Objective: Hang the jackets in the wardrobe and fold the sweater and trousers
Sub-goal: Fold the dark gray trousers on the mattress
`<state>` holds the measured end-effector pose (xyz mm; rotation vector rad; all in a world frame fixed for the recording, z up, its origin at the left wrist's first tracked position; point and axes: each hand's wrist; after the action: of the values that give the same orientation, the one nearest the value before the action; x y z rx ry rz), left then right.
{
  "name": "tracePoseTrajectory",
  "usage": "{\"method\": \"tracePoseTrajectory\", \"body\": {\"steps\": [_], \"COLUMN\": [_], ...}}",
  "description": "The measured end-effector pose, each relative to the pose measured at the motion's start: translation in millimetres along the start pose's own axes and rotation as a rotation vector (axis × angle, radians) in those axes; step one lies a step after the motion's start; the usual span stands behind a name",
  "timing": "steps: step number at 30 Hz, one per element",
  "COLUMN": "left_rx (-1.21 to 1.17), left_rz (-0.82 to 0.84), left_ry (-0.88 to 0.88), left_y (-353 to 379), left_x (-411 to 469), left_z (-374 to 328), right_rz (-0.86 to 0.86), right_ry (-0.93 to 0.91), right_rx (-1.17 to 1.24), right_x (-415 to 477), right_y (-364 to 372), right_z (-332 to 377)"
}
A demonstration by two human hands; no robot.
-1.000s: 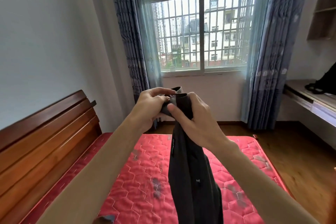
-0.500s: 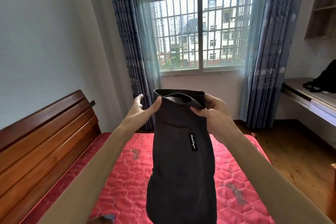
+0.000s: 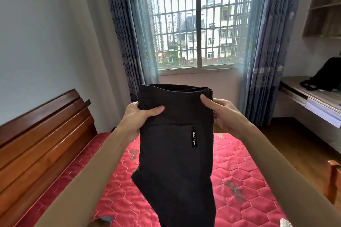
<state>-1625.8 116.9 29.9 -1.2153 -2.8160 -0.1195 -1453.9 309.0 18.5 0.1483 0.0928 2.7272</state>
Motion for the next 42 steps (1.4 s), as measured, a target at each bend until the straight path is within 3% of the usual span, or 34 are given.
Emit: {"method": "tracePoseTrajectory", "body": {"steps": [4,8,12,15,18,22,31,38,42], "left_rx": [0.105,0.295,0.358,0.374,0.447,0.635,0.585,0.584,0.549], "left_rz": [0.023,0.044,0.014,-0.026,-0.054,-0.135,-0.441,-0.402,-0.321], "left_ry": [0.031,0.096,0.113,0.13,0.139,0.173,0.357,0.524,0.496], "left_y": [-3.1,-17.5,-41.5,-60.3,-80.0,-115.5,-176.9,-173.1,-167.9], "left_x": [1.4,6.2,13.7,23.1,37.0,69.3,93.4,65.2,42.9], "left_z": [-2.2,-4.4,-8.3,-8.2,-11.1,-33.2,-121.5,-155.5,-147.2], "right_rz": [-0.11,-0.141,-0.047,-0.005,-0.011,-0.065,-0.068,-0.04,0.001], "right_ry": [-0.004,-0.062,0.14,0.192,0.125,-0.029,-0.394,-0.522,-0.492], "right_rx": [-0.14,-0.474,-0.314,-0.222,-0.172,-0.322,-0.295,-0.296,-0.297], "right_x": [7.0,21.7,44.3,70.0,102.6,154.0,206.4,189.3,162.8], "right_y": [1.6,6.5,22.6,38.4,53.6,81.1,136.7,145.6,141.4], "right_z": [-2.3,3.9,7.5,-1.4,-9.8,6.8,77.9,105.9,95.7]}}
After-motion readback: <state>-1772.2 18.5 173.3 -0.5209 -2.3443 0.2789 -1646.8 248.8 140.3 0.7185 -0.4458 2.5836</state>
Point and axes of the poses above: each hand's wrist, its own x-axis towards the middle knuckle, its own y-axis out of the palm, z = x × y, and after that the axes turned 7 degrees about z, right-handed
